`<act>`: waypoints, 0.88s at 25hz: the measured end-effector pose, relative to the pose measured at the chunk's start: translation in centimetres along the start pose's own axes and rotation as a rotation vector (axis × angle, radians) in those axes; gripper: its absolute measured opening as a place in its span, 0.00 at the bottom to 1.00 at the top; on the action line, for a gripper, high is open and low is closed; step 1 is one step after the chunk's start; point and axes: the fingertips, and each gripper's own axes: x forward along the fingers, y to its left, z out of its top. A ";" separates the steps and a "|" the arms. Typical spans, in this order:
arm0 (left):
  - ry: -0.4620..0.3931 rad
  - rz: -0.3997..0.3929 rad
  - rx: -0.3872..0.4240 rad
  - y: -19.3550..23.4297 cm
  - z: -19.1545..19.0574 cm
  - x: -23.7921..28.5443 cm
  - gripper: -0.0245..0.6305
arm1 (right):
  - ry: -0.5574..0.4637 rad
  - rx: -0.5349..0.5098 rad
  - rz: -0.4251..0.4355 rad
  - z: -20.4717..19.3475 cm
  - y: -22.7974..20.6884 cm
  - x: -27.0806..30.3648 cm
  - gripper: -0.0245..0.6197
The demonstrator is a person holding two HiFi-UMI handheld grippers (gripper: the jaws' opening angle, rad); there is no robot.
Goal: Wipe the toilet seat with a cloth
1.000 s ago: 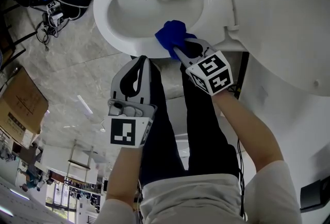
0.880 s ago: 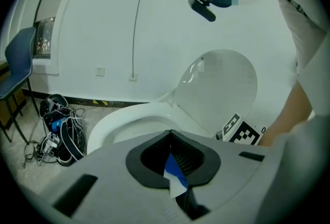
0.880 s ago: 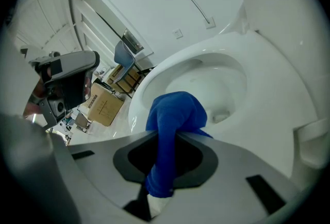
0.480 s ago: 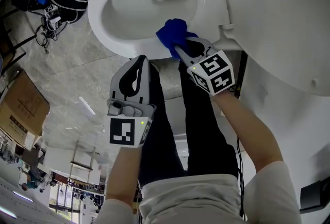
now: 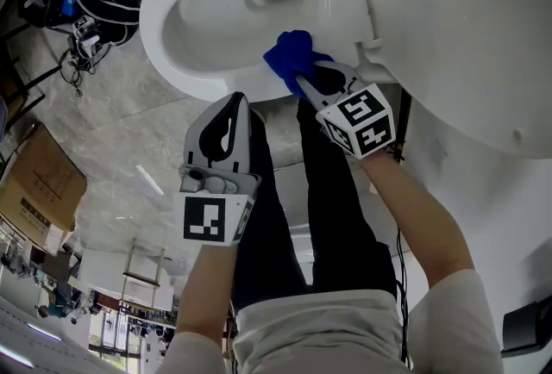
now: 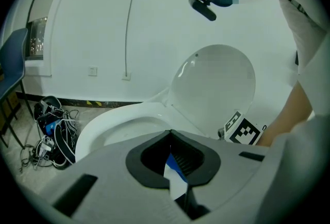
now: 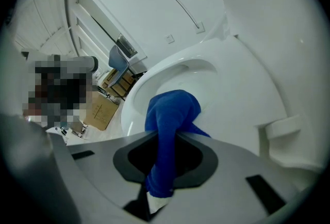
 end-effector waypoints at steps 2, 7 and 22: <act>-0.001 -0.005 0.002 -0.5 0.3 0.3 0.05 | -0.002 0.003 -0.003 0.0 -0.4 -0.4 0.12; -0.001 -0.015 0.011 -1.2 1.0 0.7 0.05 | -0.008 0.020 -0.018 0.0 -1.2 -1.3 0.12; 0.000 -0.040 0.051 -1.7 2.6 2.1 0.05 | -0.020 0.154 -0.077 -0.1 -3.7 -2.2 0.12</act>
